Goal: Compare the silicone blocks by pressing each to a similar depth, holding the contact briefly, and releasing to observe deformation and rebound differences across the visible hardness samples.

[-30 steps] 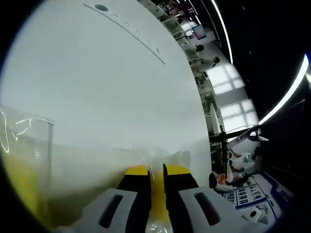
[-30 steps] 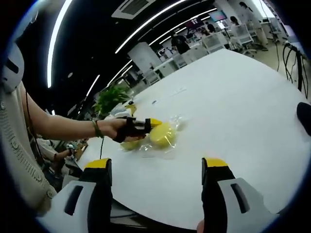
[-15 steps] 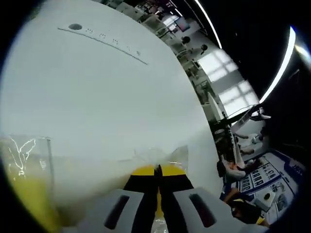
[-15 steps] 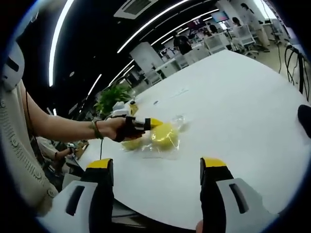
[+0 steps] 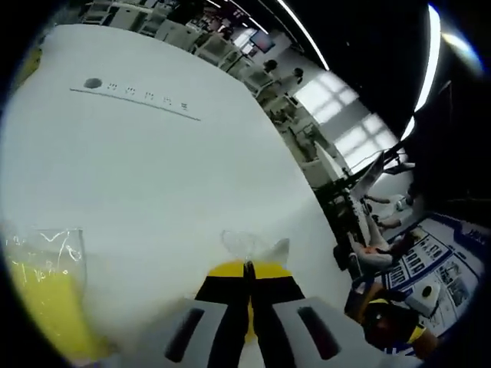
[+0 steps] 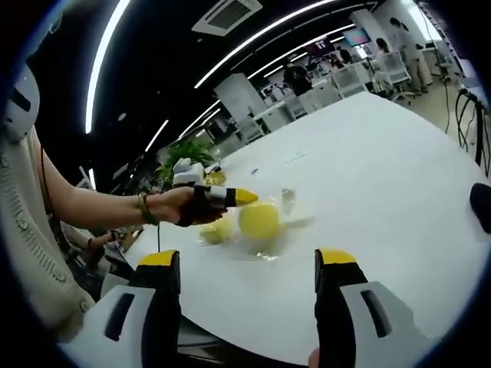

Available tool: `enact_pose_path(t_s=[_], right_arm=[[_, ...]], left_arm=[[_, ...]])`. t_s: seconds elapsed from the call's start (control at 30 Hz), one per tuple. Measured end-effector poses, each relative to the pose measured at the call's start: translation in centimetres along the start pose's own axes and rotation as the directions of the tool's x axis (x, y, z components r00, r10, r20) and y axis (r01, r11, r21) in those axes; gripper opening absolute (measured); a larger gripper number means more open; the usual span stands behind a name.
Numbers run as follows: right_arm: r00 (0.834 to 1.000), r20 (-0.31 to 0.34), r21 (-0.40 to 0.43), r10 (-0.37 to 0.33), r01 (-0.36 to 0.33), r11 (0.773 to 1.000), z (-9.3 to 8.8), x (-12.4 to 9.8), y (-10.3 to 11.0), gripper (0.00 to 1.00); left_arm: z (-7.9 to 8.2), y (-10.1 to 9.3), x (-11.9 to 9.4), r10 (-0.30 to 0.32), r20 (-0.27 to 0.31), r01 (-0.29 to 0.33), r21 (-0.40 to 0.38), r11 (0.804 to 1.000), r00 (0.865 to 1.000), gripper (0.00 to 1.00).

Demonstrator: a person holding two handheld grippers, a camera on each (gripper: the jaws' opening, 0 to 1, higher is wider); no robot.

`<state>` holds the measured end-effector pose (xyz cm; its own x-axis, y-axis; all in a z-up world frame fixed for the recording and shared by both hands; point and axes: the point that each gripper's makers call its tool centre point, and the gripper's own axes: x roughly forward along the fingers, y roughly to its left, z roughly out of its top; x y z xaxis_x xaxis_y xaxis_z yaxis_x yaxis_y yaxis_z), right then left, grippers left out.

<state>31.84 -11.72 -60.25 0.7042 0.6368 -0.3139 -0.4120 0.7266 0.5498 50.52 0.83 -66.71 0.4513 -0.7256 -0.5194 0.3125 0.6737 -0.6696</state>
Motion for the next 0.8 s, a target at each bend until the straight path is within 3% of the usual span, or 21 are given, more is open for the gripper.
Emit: enact_pose_path(t_s=[0.17, 0.5, 0.63, 0.7, 0.8], right_arm=[[1.0, 0.006, -0.01, 0.01, -0.01, 1.0, 0.0, -0.3, 0.8, 0.64], [1.0, 0.016, -0.056, 0.023, -0.022, 0.998, 0.7, -1.0, 2.2, 0.63], [0.999, 0.021, -0.081, 0.038, -0.036, 0.996, 0.9, -1.0, 3.2, 0.63], [0.999, 0.02, -0.093, 0.046, -0.044, 0.995, 1.0, -0.8, 3.6, 0.64], [0.998, 0.01, -0.119, 0.063, -0.061, 0.991, 1.1, -0.6, 4.3, 0.64]], left_arm=[[0.5, -1.5, -0.8, 0.007, 0.003, -0.007, 0.099, 0.995, 1.0, 0.0], [0.2, -4.4, -3.3, -0.018, 0.016, 0.014, 0.189, 0.982, 1.0, 0.0], [0.0, -4.7, -4.9, 0.011, 0.014, -0.015, 0.287, 0.958, 1.0, 0.0], [-0.1, -4.8, -5.6, 0.026, 0.004, -0.026, 0.349, 0.937, 1.0, 0.0], [0.1, -5.3, -6.9, 0.017, 0.02, -0.023, 0.353, 0.935, 1.0, 0.0]])
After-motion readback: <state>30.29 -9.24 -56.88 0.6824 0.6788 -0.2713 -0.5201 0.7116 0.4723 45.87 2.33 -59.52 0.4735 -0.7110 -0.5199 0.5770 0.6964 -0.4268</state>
